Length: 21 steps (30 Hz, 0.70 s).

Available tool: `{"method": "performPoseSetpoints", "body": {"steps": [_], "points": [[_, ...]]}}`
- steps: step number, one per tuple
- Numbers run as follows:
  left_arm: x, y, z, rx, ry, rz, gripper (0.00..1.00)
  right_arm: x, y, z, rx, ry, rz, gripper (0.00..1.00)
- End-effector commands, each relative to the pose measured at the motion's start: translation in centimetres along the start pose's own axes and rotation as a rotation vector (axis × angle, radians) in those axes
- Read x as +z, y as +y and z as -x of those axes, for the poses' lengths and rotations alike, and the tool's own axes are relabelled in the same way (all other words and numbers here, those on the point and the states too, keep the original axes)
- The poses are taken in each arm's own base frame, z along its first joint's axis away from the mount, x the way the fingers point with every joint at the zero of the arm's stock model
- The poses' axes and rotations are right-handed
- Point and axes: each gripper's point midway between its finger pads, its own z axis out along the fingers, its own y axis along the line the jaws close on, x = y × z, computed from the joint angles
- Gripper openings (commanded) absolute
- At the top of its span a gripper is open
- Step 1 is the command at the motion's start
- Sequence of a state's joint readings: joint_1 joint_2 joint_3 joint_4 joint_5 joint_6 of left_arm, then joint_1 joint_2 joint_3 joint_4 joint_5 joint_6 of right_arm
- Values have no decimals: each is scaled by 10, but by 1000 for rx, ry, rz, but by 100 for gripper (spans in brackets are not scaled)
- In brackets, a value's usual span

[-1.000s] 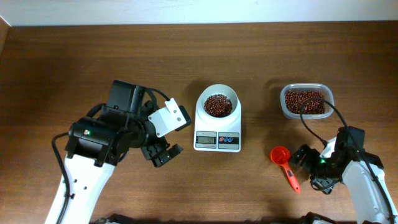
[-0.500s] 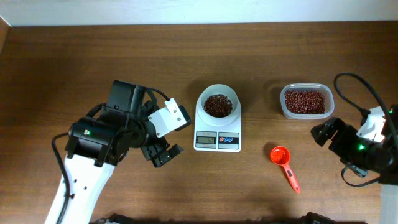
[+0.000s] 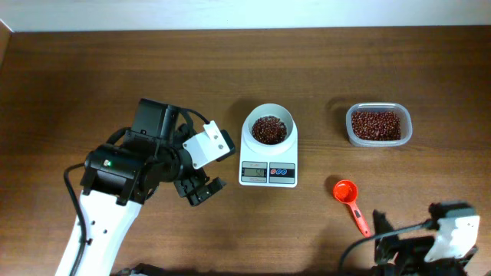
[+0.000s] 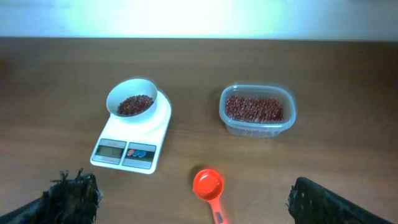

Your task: Scoop and weigh 50g on scale

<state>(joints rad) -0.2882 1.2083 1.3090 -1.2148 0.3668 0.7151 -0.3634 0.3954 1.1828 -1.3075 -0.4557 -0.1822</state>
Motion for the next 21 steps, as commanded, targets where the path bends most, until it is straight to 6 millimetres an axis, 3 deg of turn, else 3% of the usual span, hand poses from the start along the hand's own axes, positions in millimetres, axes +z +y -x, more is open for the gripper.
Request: {"method": "performPoseSetpoints", "body": {"steps": [1, 5, 7, 9, 16, 21], "points": [[-2, 0, 3, 9, -12, -2, 99, 20, 11, -11, -111, -94, 91, 99], [-2, 0, 3, 8, -12, -2, 99, 77, 24, -22, -159, -214, 346, 99], [-2, 0, 3, 9, -12, -2, 99, 98, 17, -33, -101, -213, 348, 99], [-2, 0, 3, 9, -12, -2, 99, 113, 9, -30, -68, -260, 310, 99], [-2, 0, 3, 9, -12, -2, 99, 130, -18, -33, 3, -504, 149, 99], [-2, 0, 3, 9, -12, -2, 99, 145, -32, -45, 26, -526, 78, 99]]}}
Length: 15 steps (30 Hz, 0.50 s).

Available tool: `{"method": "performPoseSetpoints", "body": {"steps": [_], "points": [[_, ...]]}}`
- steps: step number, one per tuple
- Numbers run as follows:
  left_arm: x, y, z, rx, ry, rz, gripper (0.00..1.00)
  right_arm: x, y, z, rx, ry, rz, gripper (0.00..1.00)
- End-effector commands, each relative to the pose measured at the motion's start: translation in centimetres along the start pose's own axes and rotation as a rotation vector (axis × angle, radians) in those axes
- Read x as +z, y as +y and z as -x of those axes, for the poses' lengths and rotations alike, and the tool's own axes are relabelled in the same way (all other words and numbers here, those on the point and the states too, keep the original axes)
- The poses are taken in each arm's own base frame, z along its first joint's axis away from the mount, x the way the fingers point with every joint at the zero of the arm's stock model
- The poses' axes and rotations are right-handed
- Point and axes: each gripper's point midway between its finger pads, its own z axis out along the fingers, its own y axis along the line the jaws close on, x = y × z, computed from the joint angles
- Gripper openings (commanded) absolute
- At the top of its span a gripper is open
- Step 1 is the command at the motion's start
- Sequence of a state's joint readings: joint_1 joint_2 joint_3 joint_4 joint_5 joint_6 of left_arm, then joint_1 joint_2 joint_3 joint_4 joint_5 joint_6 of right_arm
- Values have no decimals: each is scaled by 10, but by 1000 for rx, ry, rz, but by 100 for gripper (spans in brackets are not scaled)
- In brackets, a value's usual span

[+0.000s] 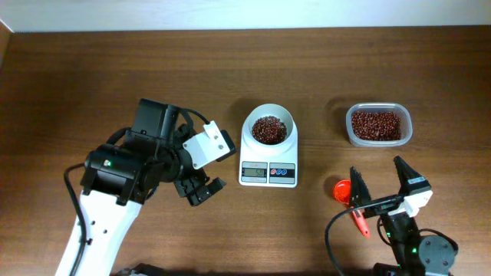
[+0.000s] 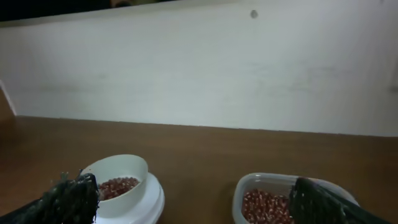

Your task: Scoop and weigh 50g on scale

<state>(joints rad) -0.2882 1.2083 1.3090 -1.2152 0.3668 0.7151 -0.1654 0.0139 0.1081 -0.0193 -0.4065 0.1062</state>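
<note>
The white scale stands mid-table, and the white bowl on it holds red beans. At the right back is a clear container of red beans. The orange scoop lies on the table in front of the container, its handle pointing toward the near edge. My right gripper is open and empty, with its left finger over the scoop's right side. In the right wrist view the bowl and the container show between the wide-apart fingers, and the scoop is out of view. My left gripper hangs left of the scale.
A pale wall runs along the table's far edge. Bare wood table lies behind the scale and between the scale and the container. The left arm's body fills the left middle of the table.
The right arm was at the table's near right corner and is now further in and to the left, with its open fingers by the scoop. Its camera now faces the wall instead of looking down. The left arm has not moved.
</note>
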Motion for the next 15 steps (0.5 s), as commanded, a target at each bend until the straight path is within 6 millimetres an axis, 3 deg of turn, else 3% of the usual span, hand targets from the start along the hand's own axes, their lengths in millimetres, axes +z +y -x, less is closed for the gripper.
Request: {"method": "performPoseSetpoints", "body": {"steps": [1, 6, 9, 12, 15], "points": [[-2, 0, 3, 9, -12, -2, 99, 2, -17, -11, 16, -12, -89, 99], [-2, 0, 3, 9, -12, -2, 99, 2, -35, -26, 55, -6, -183, 99], [-2, 0, 3, 9, -12, -2, 99, -2, -47, -55, 64, 106, -254, 99], [-2, 0, 3, 9, -12, -2, 99, -3, -49, -55, -50, 122, -261, 99], [-2, 0, 3, 9, -12, -2, 99, -3, -48, -55, -53, 120, -254, 99]]}}
